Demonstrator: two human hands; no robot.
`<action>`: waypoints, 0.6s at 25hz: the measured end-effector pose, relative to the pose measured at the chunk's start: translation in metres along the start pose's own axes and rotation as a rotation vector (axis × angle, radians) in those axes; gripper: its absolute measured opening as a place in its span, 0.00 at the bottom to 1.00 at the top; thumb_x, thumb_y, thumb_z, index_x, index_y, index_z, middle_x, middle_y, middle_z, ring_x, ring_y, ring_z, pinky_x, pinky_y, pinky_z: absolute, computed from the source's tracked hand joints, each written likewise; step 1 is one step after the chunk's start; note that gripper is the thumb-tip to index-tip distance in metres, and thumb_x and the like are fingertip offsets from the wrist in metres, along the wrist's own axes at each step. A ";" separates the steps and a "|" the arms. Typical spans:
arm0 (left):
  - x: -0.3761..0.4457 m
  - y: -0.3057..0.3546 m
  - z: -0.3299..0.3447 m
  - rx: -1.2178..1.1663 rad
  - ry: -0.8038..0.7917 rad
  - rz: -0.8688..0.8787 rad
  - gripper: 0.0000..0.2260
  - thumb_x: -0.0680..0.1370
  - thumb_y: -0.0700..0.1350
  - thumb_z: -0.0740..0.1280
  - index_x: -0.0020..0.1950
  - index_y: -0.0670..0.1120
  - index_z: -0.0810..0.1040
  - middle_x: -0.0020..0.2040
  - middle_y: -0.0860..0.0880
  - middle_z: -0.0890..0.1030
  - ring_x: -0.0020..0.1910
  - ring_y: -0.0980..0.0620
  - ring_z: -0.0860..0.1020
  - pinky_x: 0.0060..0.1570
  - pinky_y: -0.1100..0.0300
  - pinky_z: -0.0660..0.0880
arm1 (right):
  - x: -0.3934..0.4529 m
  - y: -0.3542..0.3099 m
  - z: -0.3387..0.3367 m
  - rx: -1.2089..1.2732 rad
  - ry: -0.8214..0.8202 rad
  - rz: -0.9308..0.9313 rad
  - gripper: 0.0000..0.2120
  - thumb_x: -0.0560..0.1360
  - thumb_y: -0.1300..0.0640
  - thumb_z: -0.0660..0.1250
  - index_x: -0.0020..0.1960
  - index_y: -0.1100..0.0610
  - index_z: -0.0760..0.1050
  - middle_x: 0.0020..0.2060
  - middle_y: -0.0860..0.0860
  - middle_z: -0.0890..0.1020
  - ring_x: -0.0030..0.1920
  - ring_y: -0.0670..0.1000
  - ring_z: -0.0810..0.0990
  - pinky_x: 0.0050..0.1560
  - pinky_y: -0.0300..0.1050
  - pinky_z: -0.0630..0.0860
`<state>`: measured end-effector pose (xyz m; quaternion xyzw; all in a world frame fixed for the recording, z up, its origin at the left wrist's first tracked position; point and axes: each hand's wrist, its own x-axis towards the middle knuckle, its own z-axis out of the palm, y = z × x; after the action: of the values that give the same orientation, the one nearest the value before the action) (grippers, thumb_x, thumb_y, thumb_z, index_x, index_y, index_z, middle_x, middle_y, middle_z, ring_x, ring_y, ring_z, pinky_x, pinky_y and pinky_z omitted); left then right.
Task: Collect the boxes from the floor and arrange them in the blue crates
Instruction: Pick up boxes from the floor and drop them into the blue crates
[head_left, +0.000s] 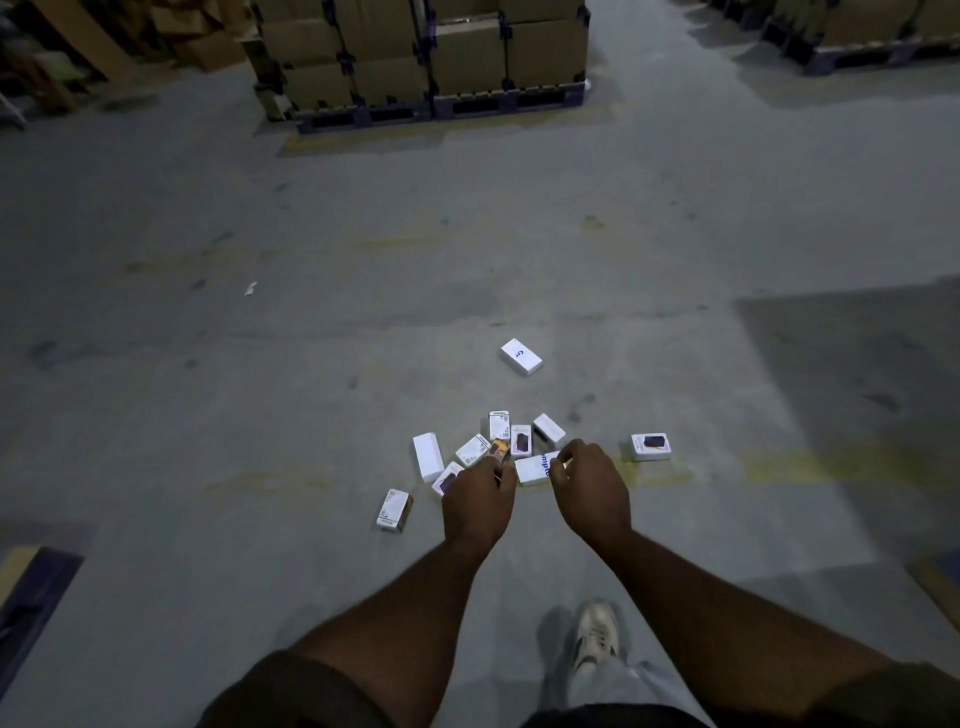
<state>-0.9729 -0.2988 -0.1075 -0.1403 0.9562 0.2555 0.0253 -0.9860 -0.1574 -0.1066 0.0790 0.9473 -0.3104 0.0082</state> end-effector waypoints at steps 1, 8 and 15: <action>0.018 0.014 0.004 -0.012 0.001 -0.020 0.15 0.82 0.55 0.60 0.48 0.47 0.81 0.47 0.46 0.85 0.50 0.43 0.82 0.48 0.54 0.75 | 0.022 0.005 -0.004 0.000 -0.010 -0.006 0.09 0.78 0.51 0.63 0.54 0.54 0.76 0.51 0.54 0.79 0.55 0.55 0.78 0.50 0.48 0.74; 0.121 0.088 0.023 -0.088 0.007 -0.106 0.16 0.82 0.56 0.60 0.47 0.48 0.81 0.45 0.47 0.85 0.49 0.44 0.82 0.48 0.52 0.76 | 0.154 0.012 -0.021 -0.044 -0.057 -0.064 0.09 0.79 0.51 0.62 0.51 0.54 0.76 0.48 0.53 0.79 0.51 0.55 0.78 0.47 0.48 0.74; 0.235 0.112 0.048 -0.128 -0.028 -0.111 0.17 0.83 0.55 0.59 0.49 0.46 0.81 0.46 0.46 0.85 0.47 0.43 0.82 0.47 0.53 0.76 | 0.276 -0.004 -0.005 -0.050 -0.084 -0.091 0.10 0.79 0.50 0.62 0.52 0.56 0.77 0.48 0.54 0.80 0.50 0.55 0.78 0.47 0.47 0.76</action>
<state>-1.2309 -0.2422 -0.1238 -0.1907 0.9283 0.3160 0.0437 -1.2587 -0.1176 -0.1179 0.0227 0.9562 -0.2895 0.0358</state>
